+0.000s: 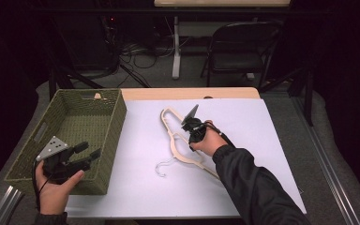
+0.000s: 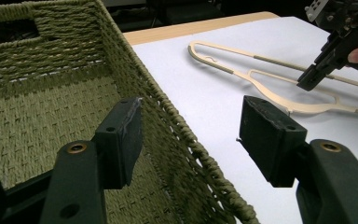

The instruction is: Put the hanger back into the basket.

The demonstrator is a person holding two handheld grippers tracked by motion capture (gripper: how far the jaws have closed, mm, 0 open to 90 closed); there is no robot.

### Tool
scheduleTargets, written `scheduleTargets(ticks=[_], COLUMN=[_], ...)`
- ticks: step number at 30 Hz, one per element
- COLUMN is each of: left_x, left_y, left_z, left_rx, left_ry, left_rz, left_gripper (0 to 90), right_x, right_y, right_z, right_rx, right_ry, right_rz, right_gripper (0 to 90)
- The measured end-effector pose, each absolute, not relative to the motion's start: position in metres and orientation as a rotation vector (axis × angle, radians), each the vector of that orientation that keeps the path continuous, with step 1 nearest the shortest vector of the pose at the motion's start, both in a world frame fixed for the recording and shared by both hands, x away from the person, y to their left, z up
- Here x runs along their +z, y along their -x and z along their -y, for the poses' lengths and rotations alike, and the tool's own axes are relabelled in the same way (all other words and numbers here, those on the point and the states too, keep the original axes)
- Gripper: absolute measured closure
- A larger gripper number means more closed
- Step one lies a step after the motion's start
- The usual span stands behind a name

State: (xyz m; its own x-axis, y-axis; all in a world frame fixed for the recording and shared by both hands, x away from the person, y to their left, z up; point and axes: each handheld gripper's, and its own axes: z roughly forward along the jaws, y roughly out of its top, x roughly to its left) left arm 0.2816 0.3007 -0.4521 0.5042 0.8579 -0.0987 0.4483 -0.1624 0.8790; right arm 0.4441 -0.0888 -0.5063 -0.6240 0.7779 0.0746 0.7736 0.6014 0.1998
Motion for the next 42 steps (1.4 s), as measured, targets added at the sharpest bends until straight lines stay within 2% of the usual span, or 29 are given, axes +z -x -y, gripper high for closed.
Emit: scheduleTargets(ticks=[11, 22, 30, 32, 42], left_x=[-0.451, -0.452, -0.488, -0.496, -0.514], left_y=[-0.28, -0.272, -0.284, -0.287, -0.296], left_z=[-0.281, -0.221, -0.171, -0.164, -0.145], left_rx=[0.514, 0.427, 0.381, 0.414, 0.459], left_ry=[-1.834, -1.927, -2.05, -2.066, -2.172], left_rz=[-1.03, -0.837, -0.726, -0.683, -0.586], left_gripper=[40.8, 40.9, 38.1, 35.6, 35.8], right_x=[-0.489, -0.472, -0.463, -0.463, -0.461], right_y=[-0.417, -0.395, -0.384, -0.382, -0.38], right_z=[0.098, 0.106, 0.109, 0.11, 0.105], right_rx=[0.353, 0.409, 0.452, 0.475, 0.466], right_ry=[-1.219, -1.098, -1.06, -1.048, -1.008], right_rz=[-2.906, -2.988, -3.03, -3.03, -3.076], right_gripper=[85.8, 85.8, 85.7, 85.7, 85.7])
